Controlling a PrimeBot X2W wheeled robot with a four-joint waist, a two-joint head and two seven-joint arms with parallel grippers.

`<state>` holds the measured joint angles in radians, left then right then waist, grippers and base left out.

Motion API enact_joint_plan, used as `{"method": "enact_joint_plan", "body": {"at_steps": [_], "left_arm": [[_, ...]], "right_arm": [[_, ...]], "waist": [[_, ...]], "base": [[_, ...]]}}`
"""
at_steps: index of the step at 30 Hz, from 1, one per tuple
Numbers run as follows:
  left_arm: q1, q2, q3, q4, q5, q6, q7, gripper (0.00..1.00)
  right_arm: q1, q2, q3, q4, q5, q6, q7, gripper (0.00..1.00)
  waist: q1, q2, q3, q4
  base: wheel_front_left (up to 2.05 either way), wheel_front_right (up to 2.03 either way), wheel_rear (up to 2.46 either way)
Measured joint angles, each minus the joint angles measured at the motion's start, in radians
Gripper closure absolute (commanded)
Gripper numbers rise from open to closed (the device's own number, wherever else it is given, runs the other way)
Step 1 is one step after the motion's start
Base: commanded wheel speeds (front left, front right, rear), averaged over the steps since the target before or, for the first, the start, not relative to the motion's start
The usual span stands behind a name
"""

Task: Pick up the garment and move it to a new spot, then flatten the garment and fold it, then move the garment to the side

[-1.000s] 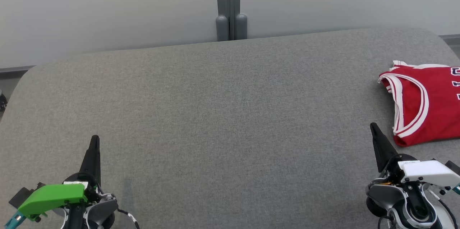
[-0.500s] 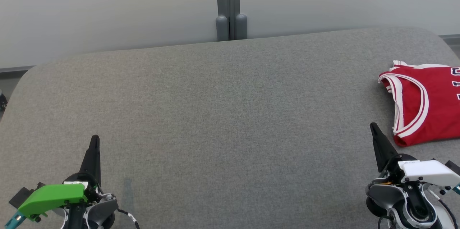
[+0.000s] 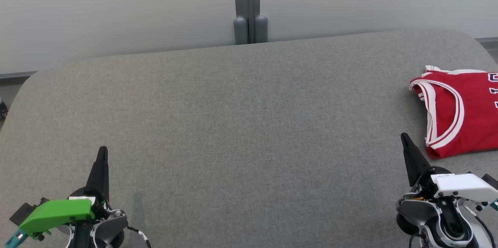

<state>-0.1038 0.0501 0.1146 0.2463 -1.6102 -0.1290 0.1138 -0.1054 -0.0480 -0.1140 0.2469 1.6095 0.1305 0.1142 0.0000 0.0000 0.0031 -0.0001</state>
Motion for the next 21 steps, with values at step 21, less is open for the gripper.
{"method": "enact_joint_plan", "body": {"at_steps": [21], "left_arm": [[0.0,0.0,0.0,0.0,0.0,0.0,0.0,1.0]], "right_arm": [[0.0,0.0,0.0,0.0,0.0,0.0,0.0,1.0]], "waist": [[0.0,0.0,0.0,0.0]], "base": [[0.0,0.0,0.0]]}}
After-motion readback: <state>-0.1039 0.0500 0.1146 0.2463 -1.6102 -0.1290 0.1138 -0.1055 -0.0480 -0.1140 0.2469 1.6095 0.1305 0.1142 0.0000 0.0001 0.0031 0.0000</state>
